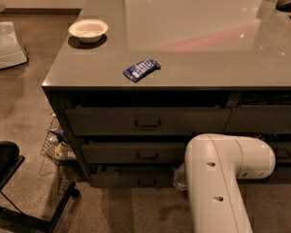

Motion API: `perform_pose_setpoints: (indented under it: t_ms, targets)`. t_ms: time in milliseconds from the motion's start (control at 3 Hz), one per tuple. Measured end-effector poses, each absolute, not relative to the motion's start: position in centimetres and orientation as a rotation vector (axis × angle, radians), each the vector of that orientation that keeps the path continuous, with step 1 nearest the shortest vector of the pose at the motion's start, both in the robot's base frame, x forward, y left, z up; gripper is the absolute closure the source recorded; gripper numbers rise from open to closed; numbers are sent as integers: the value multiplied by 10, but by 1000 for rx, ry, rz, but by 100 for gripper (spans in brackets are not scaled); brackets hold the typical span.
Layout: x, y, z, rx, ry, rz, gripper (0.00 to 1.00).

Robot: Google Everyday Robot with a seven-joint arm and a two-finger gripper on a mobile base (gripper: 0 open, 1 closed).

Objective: Open bottom drawer

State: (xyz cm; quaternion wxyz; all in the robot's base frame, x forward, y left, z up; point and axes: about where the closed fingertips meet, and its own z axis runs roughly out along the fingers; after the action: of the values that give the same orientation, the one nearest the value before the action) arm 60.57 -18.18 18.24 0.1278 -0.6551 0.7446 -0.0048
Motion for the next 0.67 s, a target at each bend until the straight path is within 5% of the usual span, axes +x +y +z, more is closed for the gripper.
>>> perform_pose_setpoints:
  t_ms: [667]
  targets:
    - [606,-182,183,-1906,2166,-14,100]
